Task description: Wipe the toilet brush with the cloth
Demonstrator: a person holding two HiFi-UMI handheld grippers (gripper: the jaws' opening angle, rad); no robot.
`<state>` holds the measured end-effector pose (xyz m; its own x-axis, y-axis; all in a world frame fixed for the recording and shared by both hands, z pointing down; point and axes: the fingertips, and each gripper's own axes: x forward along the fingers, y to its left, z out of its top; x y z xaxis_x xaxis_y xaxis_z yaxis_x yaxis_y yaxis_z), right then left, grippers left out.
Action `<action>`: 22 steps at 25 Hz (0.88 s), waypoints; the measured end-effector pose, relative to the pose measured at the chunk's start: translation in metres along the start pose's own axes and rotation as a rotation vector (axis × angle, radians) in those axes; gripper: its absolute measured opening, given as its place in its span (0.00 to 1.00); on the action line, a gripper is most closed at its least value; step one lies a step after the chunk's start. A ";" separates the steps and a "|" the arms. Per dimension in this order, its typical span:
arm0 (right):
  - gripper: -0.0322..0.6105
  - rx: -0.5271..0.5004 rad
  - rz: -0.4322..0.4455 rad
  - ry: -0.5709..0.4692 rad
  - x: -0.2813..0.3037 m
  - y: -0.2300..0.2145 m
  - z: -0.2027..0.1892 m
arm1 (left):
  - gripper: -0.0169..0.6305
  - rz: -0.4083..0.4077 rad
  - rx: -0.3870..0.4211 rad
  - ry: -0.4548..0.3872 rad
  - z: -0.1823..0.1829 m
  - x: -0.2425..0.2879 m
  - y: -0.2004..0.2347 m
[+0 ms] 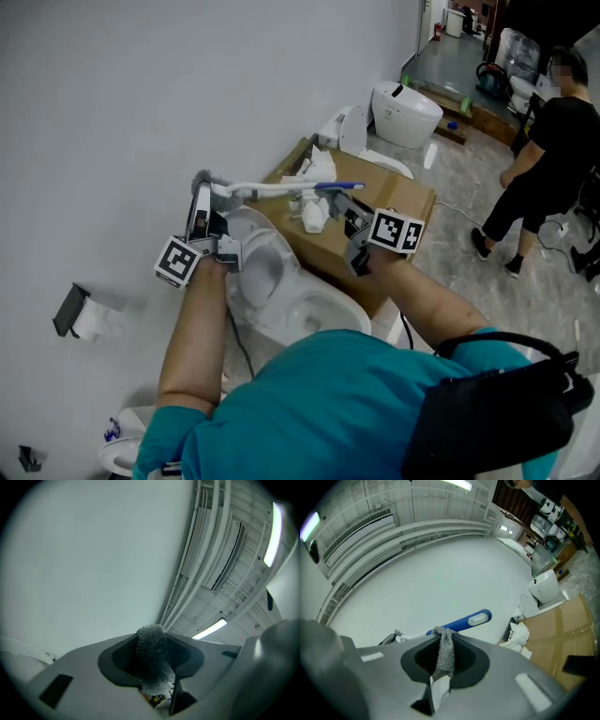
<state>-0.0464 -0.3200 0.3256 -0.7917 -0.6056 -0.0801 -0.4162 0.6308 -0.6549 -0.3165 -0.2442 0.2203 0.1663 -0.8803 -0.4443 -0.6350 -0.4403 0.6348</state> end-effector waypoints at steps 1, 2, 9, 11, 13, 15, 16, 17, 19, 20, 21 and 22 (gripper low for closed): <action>0.08 0.002 -0.004 -0.004 -0.001 -0.002 0.002 | 0.27 0.001 -0.001 0.000 0.000 0.001 0.000; 0.08 0.003 -0.008 -0.007 -0.001 -0.004 0.004 | 0.27 0.002 -0.002 0.000 0.001 0.001 0.001; 0.08 0.002 -0.034 -0.035 -0.008 -0.018 0.012 | 0.27 -0.001 -0.002 0.005 0.000 -0.001 0.005; 0.08 0.003 -0.044 -0.044 -0.011 -0.022 0.015 | 0.27 -0.001 -0.005 0.004 0.001 0.000 0.005; 0.08 0.004 -0.055 -0.056 -0.014 -0.027 0.019 | 0.27 -0.008 -0.014 0.000 0.001 0.000 0.003; 0.08 0.006 -0.067 -0.068 -0.019 -0.033 0.023 | 0.27 -0.010 -0.015 -0.001 0.001 -0.001 0.003; 0.08 0.007 -0.072 -0.075 -0.020 -0.036 0.025 | 0.27 -0.011 -0.016 -0.001 0.001 -0.001 0.003; 0.08 0.006 -0.077 -0.081 -0.022 -0.039 0.027 | 0.27 -0.016 -0.027 -0.002 0.000 0.000 0.002; 0.08 0.003 -0.087 -0.093 -0.024 -0.043 0.032 | 0.27 -0.030 -0.056 -0.005 -0.001 0.001 0.000; 0.08 0.001 -0.092 -0.099 -0.026 -0.045 0.035 | 0.27 -0.033 -0.060 -0.004 -0.001 0.002 -0.001; 0.08 -0.001 -0.098 -0.104 -0.027 -0.047 0.037 | 0.27 -0.032 -0.061 -0.002 -0.001 0.002 -0.001; 0.08 -0.003 -0.105 -0.109 -0.029 -0.049 0.039 | 0.27 -0.030 -0.060 0.000 -0.002 0.002 -0.001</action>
<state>0.0149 -0.3523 0.3305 -0.6905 -0.7174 -0.0926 -0.4957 0.5625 -0.6617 -0.3146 -0.2456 0.2201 0.1846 -0.8667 -0.4634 -0.5833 -0.4761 0.6581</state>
